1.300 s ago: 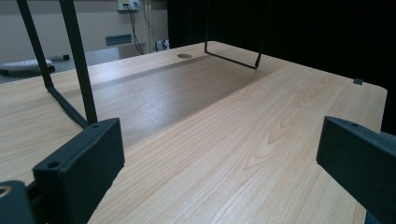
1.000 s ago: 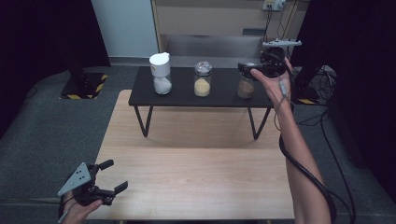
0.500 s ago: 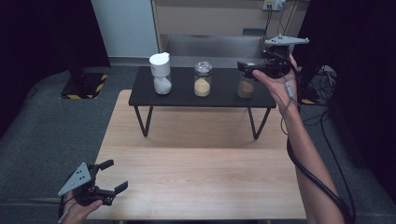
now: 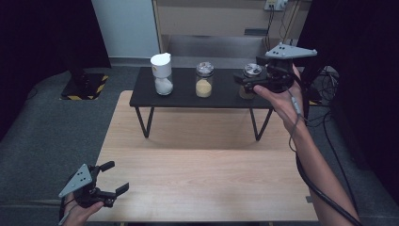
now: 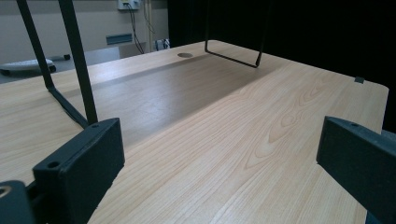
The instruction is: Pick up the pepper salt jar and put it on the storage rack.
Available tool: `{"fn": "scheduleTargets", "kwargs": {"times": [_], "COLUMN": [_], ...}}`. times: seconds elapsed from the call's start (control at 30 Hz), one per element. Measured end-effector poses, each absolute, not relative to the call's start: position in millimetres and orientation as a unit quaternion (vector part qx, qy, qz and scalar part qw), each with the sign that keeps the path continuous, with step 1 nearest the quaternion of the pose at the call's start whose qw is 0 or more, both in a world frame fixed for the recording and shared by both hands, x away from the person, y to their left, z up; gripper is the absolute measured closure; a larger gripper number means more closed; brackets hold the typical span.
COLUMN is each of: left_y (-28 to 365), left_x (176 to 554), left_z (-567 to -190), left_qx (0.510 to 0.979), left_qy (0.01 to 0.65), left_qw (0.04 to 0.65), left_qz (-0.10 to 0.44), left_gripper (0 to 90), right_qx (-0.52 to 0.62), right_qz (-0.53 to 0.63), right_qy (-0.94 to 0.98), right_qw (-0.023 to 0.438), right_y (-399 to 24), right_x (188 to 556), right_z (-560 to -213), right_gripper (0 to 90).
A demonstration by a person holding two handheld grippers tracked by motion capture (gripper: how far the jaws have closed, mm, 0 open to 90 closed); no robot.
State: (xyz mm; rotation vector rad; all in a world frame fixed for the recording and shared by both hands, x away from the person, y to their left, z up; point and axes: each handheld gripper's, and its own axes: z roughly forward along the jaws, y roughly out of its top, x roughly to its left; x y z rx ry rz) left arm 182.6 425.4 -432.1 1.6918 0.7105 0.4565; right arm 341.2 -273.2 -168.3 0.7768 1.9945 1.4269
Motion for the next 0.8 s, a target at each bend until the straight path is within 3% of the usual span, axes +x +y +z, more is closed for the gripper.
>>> {"fn": "scheduleTargets", "kwargs": {"times": [0.33, 0.8], "left_y": [425, 425], "left_x": [183, 183], "left_z": [-432, -432], "left_qx": [0.726, 0.727], "left_qy": [0.304, 0.303], "left_qw": [0.585, 0.585], "left_qz": [0.196, 0.194], "left_gripper": [0.0, 0.0], "right_qx": [0.247, 0.219], "right_qz": [0.551, 0.586], "right_qy": [0.751, 0.743], "right_qw": [0.268, 0.238], "right_y": [-276, -293], "right_x": [307, 273], "right_z": [-178, -220], "right_gripper": [6.0, 5.7]}}
